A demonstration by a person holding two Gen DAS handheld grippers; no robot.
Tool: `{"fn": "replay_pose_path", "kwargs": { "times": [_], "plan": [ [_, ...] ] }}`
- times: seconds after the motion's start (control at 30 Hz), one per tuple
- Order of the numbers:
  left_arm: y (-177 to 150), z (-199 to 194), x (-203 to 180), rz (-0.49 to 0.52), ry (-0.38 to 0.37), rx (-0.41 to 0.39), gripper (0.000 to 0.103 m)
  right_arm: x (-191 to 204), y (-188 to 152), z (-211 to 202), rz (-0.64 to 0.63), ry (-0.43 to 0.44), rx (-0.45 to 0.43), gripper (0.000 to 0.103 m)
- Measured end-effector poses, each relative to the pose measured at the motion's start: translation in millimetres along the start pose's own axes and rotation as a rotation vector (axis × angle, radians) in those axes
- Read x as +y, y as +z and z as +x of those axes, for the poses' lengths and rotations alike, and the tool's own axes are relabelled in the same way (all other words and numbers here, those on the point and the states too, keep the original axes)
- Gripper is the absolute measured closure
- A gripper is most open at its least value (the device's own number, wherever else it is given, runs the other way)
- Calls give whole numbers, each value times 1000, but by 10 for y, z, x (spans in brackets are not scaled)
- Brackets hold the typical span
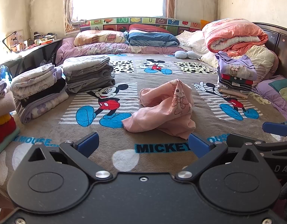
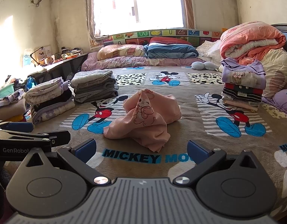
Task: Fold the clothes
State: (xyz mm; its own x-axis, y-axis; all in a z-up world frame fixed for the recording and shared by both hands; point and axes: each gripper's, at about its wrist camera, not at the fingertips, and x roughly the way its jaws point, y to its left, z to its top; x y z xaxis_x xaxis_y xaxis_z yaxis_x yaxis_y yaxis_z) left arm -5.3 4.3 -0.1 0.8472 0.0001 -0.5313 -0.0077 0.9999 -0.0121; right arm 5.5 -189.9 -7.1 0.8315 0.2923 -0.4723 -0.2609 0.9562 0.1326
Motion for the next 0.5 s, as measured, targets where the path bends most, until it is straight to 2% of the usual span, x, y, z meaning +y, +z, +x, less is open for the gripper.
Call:
{"fn": "replay_pose_path", "kwargs": {
  "times": [0.5],
  "plan": [
    [-3,1,-3,-1,-1,3,0,12,-1,-6,-5,1,0,0]
  ]
}}
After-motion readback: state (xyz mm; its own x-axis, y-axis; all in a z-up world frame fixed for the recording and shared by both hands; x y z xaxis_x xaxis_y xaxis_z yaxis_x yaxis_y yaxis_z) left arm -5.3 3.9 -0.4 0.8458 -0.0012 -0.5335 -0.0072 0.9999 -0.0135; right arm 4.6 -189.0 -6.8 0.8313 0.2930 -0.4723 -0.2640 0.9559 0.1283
